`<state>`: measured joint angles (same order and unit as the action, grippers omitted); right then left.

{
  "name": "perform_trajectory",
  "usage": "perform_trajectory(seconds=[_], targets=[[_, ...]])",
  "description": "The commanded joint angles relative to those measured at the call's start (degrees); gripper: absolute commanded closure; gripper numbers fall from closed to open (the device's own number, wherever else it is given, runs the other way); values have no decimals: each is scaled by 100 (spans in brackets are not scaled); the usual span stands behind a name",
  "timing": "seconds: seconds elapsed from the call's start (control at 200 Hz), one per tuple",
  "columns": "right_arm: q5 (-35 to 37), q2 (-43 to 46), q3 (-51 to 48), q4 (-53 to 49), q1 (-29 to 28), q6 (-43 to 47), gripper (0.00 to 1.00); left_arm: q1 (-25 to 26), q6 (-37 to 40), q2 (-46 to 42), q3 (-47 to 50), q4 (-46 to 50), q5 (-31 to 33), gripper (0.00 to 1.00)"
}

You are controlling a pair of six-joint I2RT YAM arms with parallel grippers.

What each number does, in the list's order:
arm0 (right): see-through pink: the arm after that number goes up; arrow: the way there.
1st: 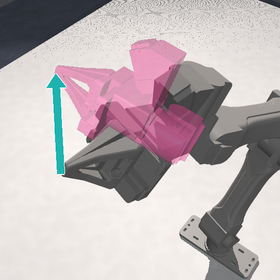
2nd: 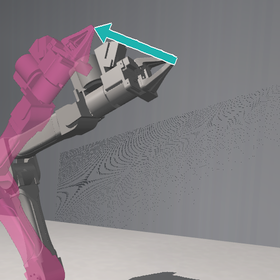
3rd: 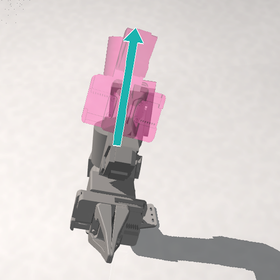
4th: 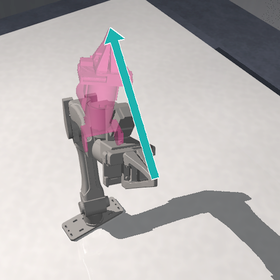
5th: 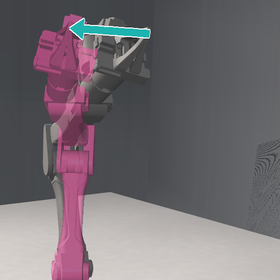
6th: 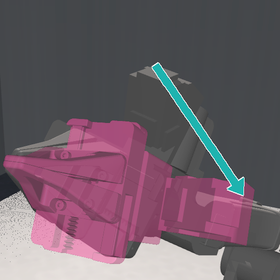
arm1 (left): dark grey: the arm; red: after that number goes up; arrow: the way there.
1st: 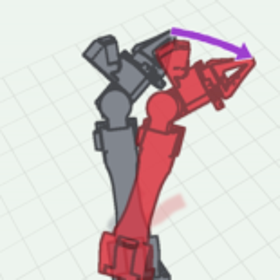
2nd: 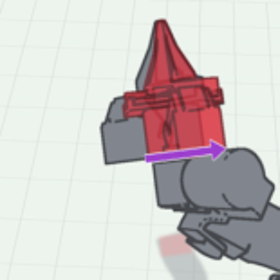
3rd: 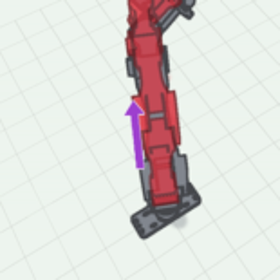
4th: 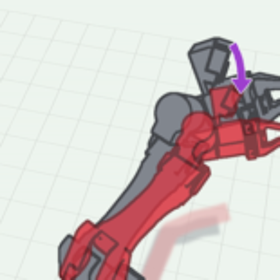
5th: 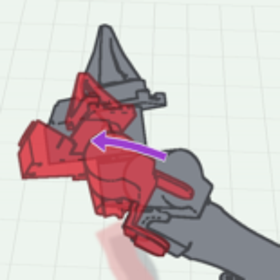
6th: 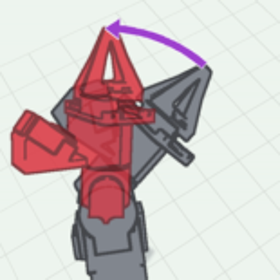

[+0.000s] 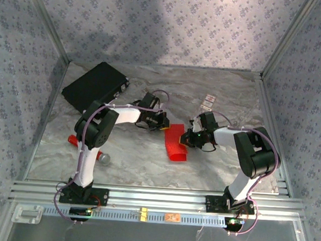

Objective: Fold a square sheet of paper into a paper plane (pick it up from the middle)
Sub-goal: First fold the square sheet of paper in half at the center of the table.

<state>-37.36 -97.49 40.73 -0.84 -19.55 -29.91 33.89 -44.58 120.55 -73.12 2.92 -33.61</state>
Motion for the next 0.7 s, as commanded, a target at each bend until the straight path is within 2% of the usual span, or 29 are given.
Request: perform_trajectory(seconds=[0.0,0.495,0.695], targets=[[634,-184,-259,-607,68,179,100,-194,-75,289,134,20,363,100],[590,-172,-269,-619,82,205,100,-390,-147,299,-402,449,873,100],[555,-147,-288,-545,81,144,100,-372,-234,-127,-425,482,1133,100]])
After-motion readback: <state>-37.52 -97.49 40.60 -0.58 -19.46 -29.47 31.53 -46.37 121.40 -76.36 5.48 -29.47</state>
